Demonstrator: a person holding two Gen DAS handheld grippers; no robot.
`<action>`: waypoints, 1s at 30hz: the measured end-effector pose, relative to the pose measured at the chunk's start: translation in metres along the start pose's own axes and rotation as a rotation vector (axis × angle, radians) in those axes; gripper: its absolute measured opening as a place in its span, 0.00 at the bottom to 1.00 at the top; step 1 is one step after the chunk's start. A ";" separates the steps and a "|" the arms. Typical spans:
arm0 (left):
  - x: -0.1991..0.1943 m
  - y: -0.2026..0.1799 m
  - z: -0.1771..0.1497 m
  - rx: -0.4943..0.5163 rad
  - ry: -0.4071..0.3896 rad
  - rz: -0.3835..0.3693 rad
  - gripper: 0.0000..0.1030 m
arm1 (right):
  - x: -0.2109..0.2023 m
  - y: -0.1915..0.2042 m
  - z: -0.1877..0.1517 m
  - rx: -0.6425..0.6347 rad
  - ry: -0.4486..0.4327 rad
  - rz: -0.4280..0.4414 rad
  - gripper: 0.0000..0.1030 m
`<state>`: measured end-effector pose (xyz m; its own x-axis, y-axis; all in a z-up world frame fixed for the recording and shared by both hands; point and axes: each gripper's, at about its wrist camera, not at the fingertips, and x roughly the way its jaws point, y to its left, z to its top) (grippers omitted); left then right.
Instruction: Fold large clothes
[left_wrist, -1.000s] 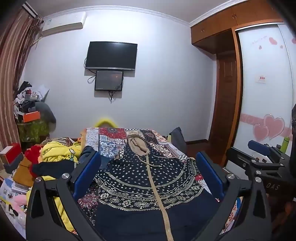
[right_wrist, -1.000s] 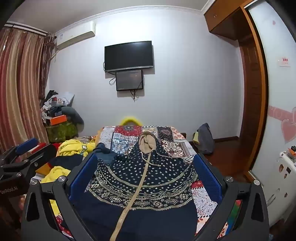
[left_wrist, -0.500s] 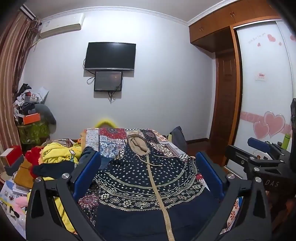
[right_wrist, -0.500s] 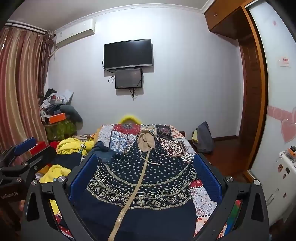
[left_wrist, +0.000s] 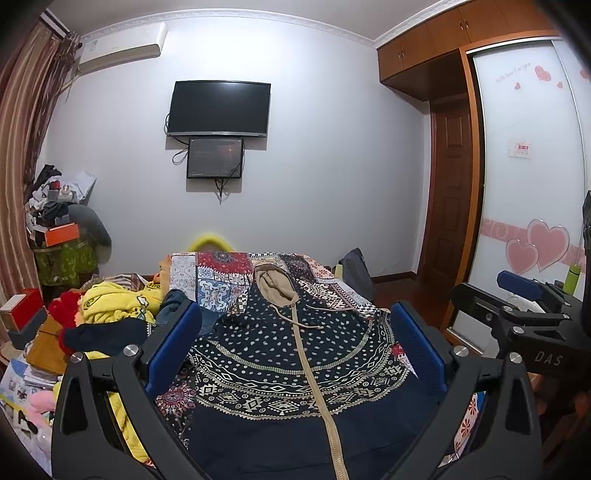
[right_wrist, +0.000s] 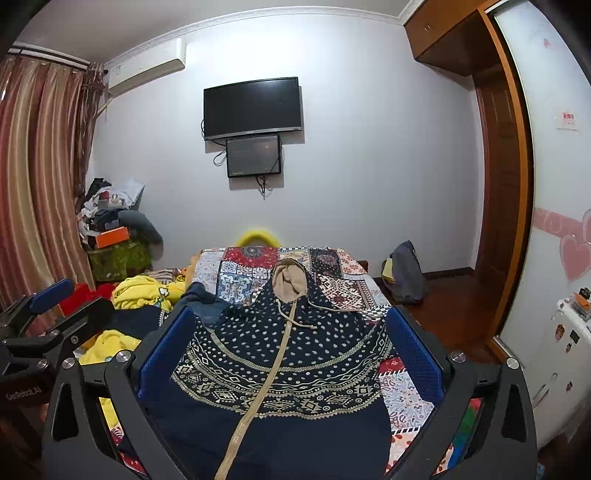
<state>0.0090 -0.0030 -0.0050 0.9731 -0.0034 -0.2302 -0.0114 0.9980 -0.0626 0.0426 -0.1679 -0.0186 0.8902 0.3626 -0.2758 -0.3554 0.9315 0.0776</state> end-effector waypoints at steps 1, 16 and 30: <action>0.000 0.000 0.000 -0.001 0.000 0.000 1.00 | 0.000 0.000 0.000 0.001 0.000 0.000 1.00; -0.001 0.000 -0.002 0.006 0.000 -0.007 1.00 | 0.000 -0.001 0.001 0.001 0.004 -0.001 1.00; 0.001 -0.001 -0.001 0.003 0.005 -0.006 1.00 | -0.001 -0.002 0.003 0.010 0.005 0.000 1.00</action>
<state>0.0101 -0.0040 -0.0062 0.9721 -0.0101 -0.2345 -0.0043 0.9981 -0.0607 0.0437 -0.1698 -0.0158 0.8886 0.3625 -0.2810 -0.3525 0.9317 0.0872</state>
